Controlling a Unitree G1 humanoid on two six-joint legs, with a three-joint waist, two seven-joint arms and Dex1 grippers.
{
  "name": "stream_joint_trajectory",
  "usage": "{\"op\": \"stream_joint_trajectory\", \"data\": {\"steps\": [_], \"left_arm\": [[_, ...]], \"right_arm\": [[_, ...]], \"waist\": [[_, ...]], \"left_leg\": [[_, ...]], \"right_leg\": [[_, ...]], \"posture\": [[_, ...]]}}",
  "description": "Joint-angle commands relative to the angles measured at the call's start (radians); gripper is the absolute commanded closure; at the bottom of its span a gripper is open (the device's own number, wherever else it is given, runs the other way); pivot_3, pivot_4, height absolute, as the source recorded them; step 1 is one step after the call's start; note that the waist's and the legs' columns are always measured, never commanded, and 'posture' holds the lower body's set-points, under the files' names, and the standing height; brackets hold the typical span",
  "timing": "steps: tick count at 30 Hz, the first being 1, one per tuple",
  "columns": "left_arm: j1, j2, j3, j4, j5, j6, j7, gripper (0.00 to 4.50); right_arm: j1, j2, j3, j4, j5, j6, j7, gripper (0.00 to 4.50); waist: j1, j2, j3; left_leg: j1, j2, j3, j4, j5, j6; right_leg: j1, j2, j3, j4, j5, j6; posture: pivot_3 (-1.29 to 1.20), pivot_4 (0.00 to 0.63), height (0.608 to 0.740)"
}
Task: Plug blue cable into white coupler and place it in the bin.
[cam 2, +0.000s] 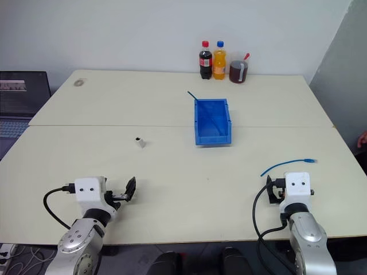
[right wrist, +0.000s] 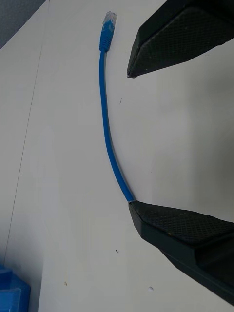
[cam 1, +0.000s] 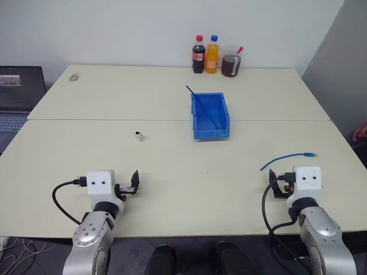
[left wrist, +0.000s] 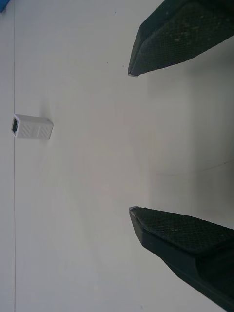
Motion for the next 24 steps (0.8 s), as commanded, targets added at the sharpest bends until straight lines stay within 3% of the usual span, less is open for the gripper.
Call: {"op": "stream_joint_trajectory", "data": {"steps": [1, 9, 15, 19, 24], "left_arm": [[-0.019, 0.014, 0.009, -0.015, -0.010, -0.014, -0.017, 0.00], [-0.070, 0.055, -0.020, -0.007, -0.026, -0.010, -0.083, 0.00], [-0.223, 0.153, -0.038, -0.039, -0.215, 0.110, -0.270, 0.00], [-0.367, 0.307, -0.054, -0.026, -0.344, 0.185, -0.474, 0.00], [-0.575, 0.470, -0.094, 0.126, -0.408, 0.201, -0.721, 0.00]], "right_arm": [[-0.009, 0.001, 0.002, -0.020, -0.010, -0.003, -0.015, 0.24], [-0.052, 0.036, -0.020, -0.019, -0.002, 0.054, -0.065, 0.24], [-0.230, 0.052, -0.063, 0.031, -0.014, 0.175, -0.145, 0.24], [-0.363, 0.098, -0.097, 0.114, -0.016, 0.261, -0.225, 0.24], [-0.483, 0.115, -0.148, 0.226, -0.017, 0.292, -0.286, 0.24]], "waist": [[0.000, 0.000, 0.000], [0.000, 0.000, 0.000], [-0.001, 0.000, 0.000], [-0.002, 0.000, 0.000], [-0.003, 0.001, 0.001]], "left_leg": [[0.000, 0.000, 0.000, 0.000, 0.000, 0.000], [0.000, 0.000, 0.000, 0.000, 0.000, 0.000], [0.000, 0.000, 0.000, 0.000, 0.000, 0.000], [0.000, 0.000, -0.001, 0.000, 0.000, 0.000], [0.000, 0.000, 0.000, -0.001, 0.000, 0.000]], "right_leg": [[0.000, 0.000, 0.000, 0.000, 0.000, 0.000], [0.000, 0.000, 0.000, 0.000, 0.000, 0.000], [0.000, 0.000, 0.000, 0.000, 0.000, 0.000], [0.000, 0.002, -0.001, 0.000, 0.000, 0.000], [-0.001, 0.002, -0.001, 0.000, 0.000, 0.000]], "posture": [[0.00, 0.150, 0.740], [0.00, 0.150, 0.740], [0.00, 0.150, 0.740], [0.00, 0.150, 0.740], [0.00, 0.150, 0.740]]}}
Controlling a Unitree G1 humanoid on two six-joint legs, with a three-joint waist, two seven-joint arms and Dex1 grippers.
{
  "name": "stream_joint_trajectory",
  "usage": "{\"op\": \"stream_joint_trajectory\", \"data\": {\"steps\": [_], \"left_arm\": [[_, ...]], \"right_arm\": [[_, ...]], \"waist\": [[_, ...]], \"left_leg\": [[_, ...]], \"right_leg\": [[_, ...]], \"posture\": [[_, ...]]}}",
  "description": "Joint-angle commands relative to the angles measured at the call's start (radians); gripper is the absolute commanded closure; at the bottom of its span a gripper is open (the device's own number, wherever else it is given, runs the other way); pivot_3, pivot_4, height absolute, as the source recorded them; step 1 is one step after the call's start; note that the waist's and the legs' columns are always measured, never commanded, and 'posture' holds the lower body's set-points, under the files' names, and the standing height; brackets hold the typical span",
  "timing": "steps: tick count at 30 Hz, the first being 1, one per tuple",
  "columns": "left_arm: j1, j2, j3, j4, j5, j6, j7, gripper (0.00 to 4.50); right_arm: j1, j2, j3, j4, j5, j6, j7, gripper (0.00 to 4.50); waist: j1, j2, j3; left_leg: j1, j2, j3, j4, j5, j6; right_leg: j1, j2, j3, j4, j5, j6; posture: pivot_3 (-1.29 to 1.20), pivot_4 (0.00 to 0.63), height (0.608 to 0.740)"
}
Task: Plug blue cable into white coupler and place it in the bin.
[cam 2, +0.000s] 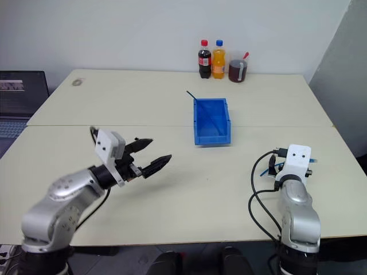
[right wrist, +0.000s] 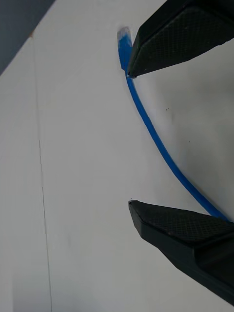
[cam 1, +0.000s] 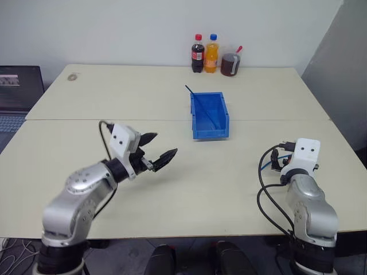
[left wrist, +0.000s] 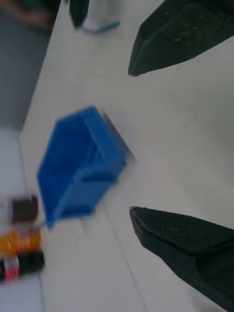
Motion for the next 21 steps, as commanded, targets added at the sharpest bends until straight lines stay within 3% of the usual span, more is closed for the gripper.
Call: {"op": "stream_joint_trajectory", "data": {"steps": [1, 5, 10, 21], "left_arm": [[-0.154, 0.085, -0.037, 0.136, -0.053, 0.005, -0.206, 0.00], [-0.337, 0.132, -0.140, 0.341, -0.009, -0.060, -0.419, 0.00], [-0.504, 0.126, -0.258, 0.546, 0.098, -0.192, -0.600, 0.00], [-0.681, 0.067, -0.298, 0.763, 0.202, -0.349, -0.735, 0.00]], "right_arm": [[-0.067, -0.003, -0.052, 0.043, -0.009, 0.010, -0.052, 0.24], [-0.111, 0.013, -0.084, 0.090, -0.004, 0.019, -0.090, 0.24], [-0.175, 0.069, -0.141, 0.189, 0.007, 0.012, -0.175, 0.24], [-0.285, 0.122, -0.222, 0.434, 0.034, -0.145, -0.320, 0.24]], "waist": [[0.000, 0.000, 0.000], [0.000, 0.001, 0.001], [-0.002, 0.001, 0.001], [-0.013, 0.001, 0.001]], "left_leg": [[0.000, 0.000, 0.000, 0.000, 0.000, 0.000], [-0.001, 0.000, 0.000, 0.000, 0.000, 0.000], [-0.003, 0.000, 0.002, -0.001, 0.000, 0.000], [-0.010, 0.001, 0.002, 0.000, 0.000, 0.000]], "right_leg": [[0.000, 0.000, 0.000, 0.000, 0.000, 0.000], [-0.001, 0.000, -0.002, 0.000, 0.000, 0.000], [-0.005, 0.001, 0.000, 0.000, 0.000, 0.000], [-0.011, 0.003, 0.000, 0.001, 0.003, -0.005]], "posture": [[0.00, 0.150, 0.740], [0.00, 0.150, 0.740], [0.00, 0.150, 0.740], [0.00, 0.150, 0.740]]}}
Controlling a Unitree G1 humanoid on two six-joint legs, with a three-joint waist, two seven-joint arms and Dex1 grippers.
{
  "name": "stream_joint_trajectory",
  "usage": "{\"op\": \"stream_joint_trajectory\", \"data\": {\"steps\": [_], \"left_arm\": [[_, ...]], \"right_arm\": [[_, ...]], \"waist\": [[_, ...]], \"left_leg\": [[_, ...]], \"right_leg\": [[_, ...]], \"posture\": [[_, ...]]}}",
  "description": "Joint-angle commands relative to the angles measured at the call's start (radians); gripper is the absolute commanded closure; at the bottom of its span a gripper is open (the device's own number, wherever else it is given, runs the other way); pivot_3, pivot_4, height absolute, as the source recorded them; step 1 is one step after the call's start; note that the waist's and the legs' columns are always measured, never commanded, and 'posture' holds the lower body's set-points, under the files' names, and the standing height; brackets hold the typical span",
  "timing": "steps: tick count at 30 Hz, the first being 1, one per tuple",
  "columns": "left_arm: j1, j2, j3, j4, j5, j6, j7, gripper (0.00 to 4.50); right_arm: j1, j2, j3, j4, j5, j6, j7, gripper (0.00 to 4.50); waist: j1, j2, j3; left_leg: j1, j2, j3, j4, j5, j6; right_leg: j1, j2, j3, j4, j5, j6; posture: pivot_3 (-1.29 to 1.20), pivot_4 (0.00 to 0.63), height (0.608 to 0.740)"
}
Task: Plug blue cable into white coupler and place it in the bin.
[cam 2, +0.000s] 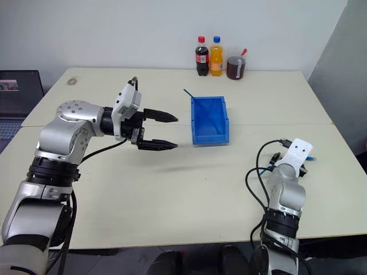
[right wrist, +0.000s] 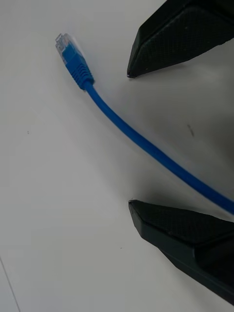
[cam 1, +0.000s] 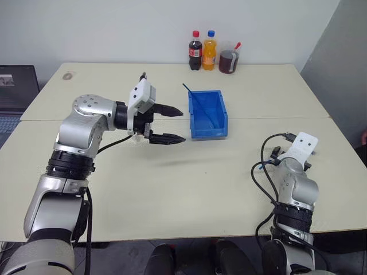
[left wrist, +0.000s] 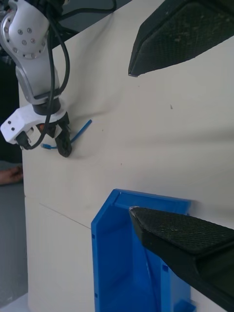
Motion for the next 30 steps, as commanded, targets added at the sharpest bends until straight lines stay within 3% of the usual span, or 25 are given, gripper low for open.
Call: {"op": "stream_joint_trajectory", "data": {"steps": [1, 2, 6, 20, 25, 30], "left_arm": [[-0.046, -0.009, 0.005, 0.023, 0.022, -0.035, -0.027, 0.00], [-0.049, -0.011, 0.007, 0.029, 0.027, -0.039, -0.031, 0.00], [-0.060, -0.015, 0.014, 0.048, 0.044, -0.052, -0.042, 0.00], [-0.090, -0.030, 0.020, 0.085, 0.068, -0.071, -0.062, 0.00], [-0.083, -0.042, 0.044, 0.076, 0.048, -0.047, -0.039, 0.00], [-0.016, -0.059, 0.114, -0.052, -0.044, 0.107, 0.045, 0.00]], "right_arm": [[-0.007, -0.002, -0.036, 0.063, 0.019, -0.061, -0.039, 0.24], [-0.007, -0.002, -0.045, 0.080, 0.024, -0.077, -0.048, 0.24], [-0.009, 0.017, -0.099, 0.113, 0.066, -0.142, -0.103, 0.98], [0.007, 0.038, -0.090, 0.111, 0.100, -0.152, -0.186, 4.46], [0.025, 0.015, -0.057, 0.088, 0.116, -0.103, -0.125, 4.46], [0.092, -0.106, 0.083, -0.006, 0.175, 0.017, 0.152, 4.46]], "waist": [[-0.002, 0.000, 0.000], [-0.004, 0.000, 0.000], [-0.005, -0.001, 0.000], [-0.001, -0.002, -0.001], [0.002, -0.002, -0.001], [-0.001, -0.002, -0.001]], "left_leg": [[0.000, 0.000, 0.000, 0.000, 0.000, 0.000], [0.000, 0.000, 0.000, 0.000, 0.000, 0.000], [0.000, 0.000, -0.001, 0.001, 0.000, 0.000], [0.000, 0.000, -0.003, 0.001, 0.000, 0.000], [0.000, 0.000, -0.003, 0.001, 0.000, 0.000], [0.000, 0.000, -0.003, 0.001, 0.000, 0.000]], "right_leg": [[0.000, 0.000, 0.000, 0.000, 0.000, 0.000], [0.000, 0.000, 0.000, 0.000, 0.000, 0.000], [0.001, 0.000, 0.000, 0.001, 0.000, 0.000], [0.001, 0.000, 0.000, 0.001, 0.000, 0.000], [0.001, 0.000, 0.000, 0.001, 0.000, 0.000], [0.002, 0.000, 0.000, 0.001, 0.000, 0.000]], "posture": [[0.00, 0.150, 0.740], [0.00, 0.150, 0.740], [0.00, 0.150, 0.740], [0.00, 0.150, 0.740], [0.00, 0.150, 0.740], [0.00, 0.150, 0.740]]}}
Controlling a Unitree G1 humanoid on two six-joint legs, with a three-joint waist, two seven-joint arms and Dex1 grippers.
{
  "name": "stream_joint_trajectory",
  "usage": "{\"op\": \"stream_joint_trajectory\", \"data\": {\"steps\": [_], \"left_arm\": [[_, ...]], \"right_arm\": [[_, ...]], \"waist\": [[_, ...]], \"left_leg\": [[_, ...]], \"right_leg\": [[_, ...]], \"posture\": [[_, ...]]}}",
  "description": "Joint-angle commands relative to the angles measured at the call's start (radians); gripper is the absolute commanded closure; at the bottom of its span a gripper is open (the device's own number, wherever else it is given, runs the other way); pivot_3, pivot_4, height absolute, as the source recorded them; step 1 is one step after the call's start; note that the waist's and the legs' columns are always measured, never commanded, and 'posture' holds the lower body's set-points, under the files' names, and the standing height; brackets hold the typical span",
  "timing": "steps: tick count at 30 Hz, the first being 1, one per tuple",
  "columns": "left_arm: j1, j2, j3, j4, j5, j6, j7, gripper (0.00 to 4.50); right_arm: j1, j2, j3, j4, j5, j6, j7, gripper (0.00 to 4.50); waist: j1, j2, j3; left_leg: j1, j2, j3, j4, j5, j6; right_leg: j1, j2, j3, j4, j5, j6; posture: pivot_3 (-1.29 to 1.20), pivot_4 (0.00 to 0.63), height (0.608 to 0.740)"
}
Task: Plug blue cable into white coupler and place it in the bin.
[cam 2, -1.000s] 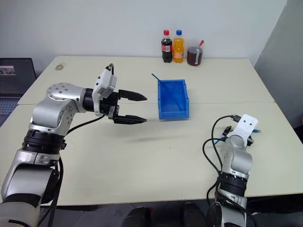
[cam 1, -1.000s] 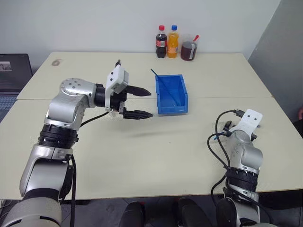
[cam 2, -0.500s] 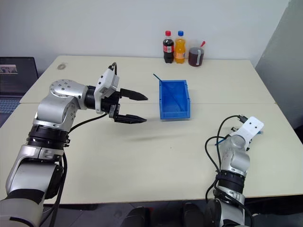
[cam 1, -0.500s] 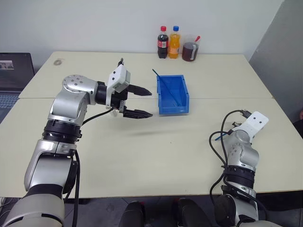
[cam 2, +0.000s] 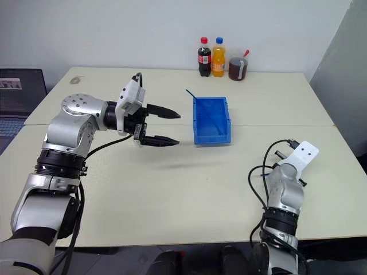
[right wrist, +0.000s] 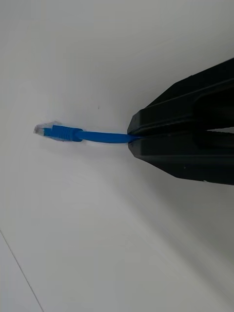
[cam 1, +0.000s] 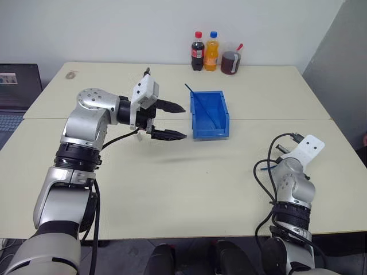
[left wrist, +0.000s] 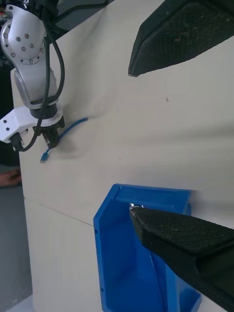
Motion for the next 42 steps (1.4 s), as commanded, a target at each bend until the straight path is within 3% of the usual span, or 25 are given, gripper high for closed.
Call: {"op": "stream_joint_trajectory", "data": {"steps": [1, 5, 8, 10, 16, 19, 21, 24, 30, 37, 42], "left_arm": [[0.090, 0.004, 0.088, -0.187, -0.106, 0.140, 0.076, 0.00], [0.346, 0.002, 0.190, -0.490, -0.212, 0.310, 0.257, 0.00], [0.626, -0.026, 0.283, -0.772, -0.261, 0.377, 0.425, 0.00], [0.766, -0.063, 0.347, -0.895, -0.277, 0.407, 0.542, 0.00], [1.133, -0.192, 0.454, -1.173, -0.245, 0.389, 0.816, 0.00], [1.335, -0.300, 0.468, -1.272, -0.175, 0.317, 0.938, 0.00], [1.434, -0.357, 0.450, -1.307, -0.125, 0.263, 0.991, 0.00], [1.606, -0.450, 0.385, -1.329, -0.019, 0.140, 1.057, 0.00], [1.807, -0.545, 0.255, -1.354, 0.084, -0.027, 1.112, 0.00], [1.864, -0.555, 0.200, -1.334, 0.120, -0.117, 1.144, 0.00], [1.841, -0.535, 0.219, -1.316, 0.096, -0.122, 1.139, 0.00]], "right_arm": [[0.083, -0.120, 0.127, -0.078, 0.056, 0.130, 0.248, 4.46], [0.170, -0.368, 0.274, -0.165, 0.142, 0.188, 0.621, 4.46], [0.218, -0.578, 0.404, -0.232, 0.177, 0.093, 0.953, 4.46], [0.191, -0.648, 0.470, -0.240, 0.191, 0.016, 1.114, 4.46], [-0.055, -0.606, 0.654, -0.103, 0.216, -0.117, 1.443, 4.46], [-0.196, -0.481, 0.759, 0.072, 0.155, -0.256, 1.525, 4.46], [-0.254, -0.415, 0.807, 0.183, 0.098, -0.366, 1.551, 4.46], [-0.326, -0.330, 0.912, 0.409, -0.056, -0.658, 1.560, 4.46], [-0.389, -0.265, 1.003, 0.688, -0.234, -1.022, 1.551, 4.46], [-0.438, -0.253, 1.053, 0.833, -0.455, -1.290, 1.325, 4.46], [-0.395, -0.284, 1.070, 0.838, -0.557, -1.362, 1.226, 4.46]], "waist": [[-0.006, 0.000, 0.000], [-0.023, 0.002, 0.000], [-0.031, 0.003, 0.001], [-0.031, 0.003, 0.002], [-0.033, 0.002, 0.004], [-0.029, 0.000, 0.004], [-0.030, 0.000, 0.004], [-0.018, 0.000, 0.004], [-0.003, 0.000, 0.005], [-0.015, 0.001, 0.006], [-0.015, 0.001, 0.006]], "left_leg": [[0.000, 0.000, 0.000, 0.000, 0.000, 0.000], [0.002, 0.001, 0.001, -0.001, 0.000, 0.001], [0.003, 0.003, 0.001, -0.001, -0.001, 0.002], [0.002, 0.005, 0.000, -0.001, -0.001, 0.002], [0.010, 0.013, 0.002, 0.000, -0.001, 0.002], [0.021, 0.015, 0.000, 0.000, -0.001, 0.002], [0.025, 0.015, 0.002, -0.001, -0.001, 0.002], [0.024, 0.015, 0.002, -0.001, -0.001, 0.001], [0.018, 0.014, 0.004, 0.000, -0.004, -0.002], [0.021, 0.014, 0.008, 0.000, -0.004, -0.002], [0.022, 0.014, 0.007, 0.000, -0.004, -0.002]], "right_leg": [[0.000, 0.000, 0.000, 0.000, 0.000, 0.000], [0.000, 0.000, 0.002, 0.000, 0.000, 0.000], [0.000, 0.002, 0.004, 0.000, -0.001, -0.001], [0.000, 0.003, 0.002, 0.000, -0.001, 0.000], [0.005, 0.008, 0.004, 0.000, 0.002, -0.002], [0.016, 0.009, 0.001, -0.001, 0.001, -0.005], [0.019, 0.009, 0.003, -0.002, -0.003, -0.012], [0.018, 0.009, 0.002, -0.002, -0.002, -0.011], [0.015, 0.007, 0.003, -0.003, -0.005, -0.008], [0.015, 0.007, 0.007, -0.002, -0.007, -0.013], [0.015, 0.007, 0.007, -0.001, -0.008, -0.014]], "posture": [[0.00, 0.150, 0.740], [0.00, 0.150, 0.740], [0.00, 0.150, 0.740], [0.00, 0.150, 0.740], [0.00, 0.150, 0.740], [0.00, 0.150, 0.740], [0.00, 0.150, 0.740], [0.00, 0.150, 0.740], [0.00, 0.150, 0.740], [0.00, 0.150, 0.740], [0.00, 0.150, 0.740]]}}
